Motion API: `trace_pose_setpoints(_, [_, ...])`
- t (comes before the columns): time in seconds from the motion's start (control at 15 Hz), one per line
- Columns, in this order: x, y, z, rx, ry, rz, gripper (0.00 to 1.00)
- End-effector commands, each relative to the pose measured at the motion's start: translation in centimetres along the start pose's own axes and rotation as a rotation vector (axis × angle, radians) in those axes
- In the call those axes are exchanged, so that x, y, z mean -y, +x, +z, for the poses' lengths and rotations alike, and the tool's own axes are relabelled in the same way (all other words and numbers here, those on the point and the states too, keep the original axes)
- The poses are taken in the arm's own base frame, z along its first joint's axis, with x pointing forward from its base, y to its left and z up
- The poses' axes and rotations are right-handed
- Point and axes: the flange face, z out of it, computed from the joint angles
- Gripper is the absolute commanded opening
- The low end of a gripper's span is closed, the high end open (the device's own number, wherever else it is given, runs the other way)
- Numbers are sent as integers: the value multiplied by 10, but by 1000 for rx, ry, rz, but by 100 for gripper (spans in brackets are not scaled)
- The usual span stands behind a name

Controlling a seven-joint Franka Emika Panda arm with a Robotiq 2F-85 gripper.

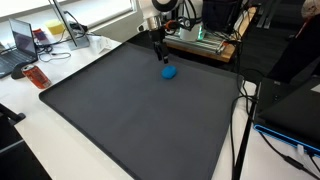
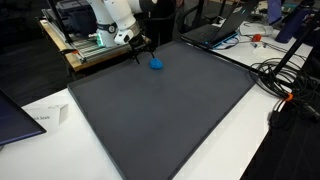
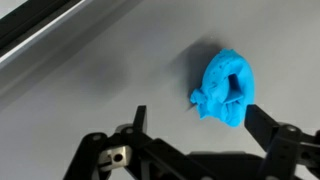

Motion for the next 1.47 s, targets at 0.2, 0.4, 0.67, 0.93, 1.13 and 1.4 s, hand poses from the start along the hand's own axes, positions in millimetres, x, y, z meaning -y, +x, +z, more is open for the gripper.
trace_pose_setpoints(0.2, [15, 24, -39, 148, -66, -31, 100])
trace_pose_setpoints(0.4, [45, 38, -60, 183, -94, -49, 100])
trace_pose_setpoints(0.67, [90, 54, -69, 205, -148, -75, 100])
trace_pose_setpoints(0.93, [126, 59, -53, 208, -270, -144, 100])
trace_pose_setpoints(1.13, [148, 55, -35, 211, -369, -201, 100])
trace_pose_setpoints(1.4, [173, 48, -11, 217, -504, -264, 100])
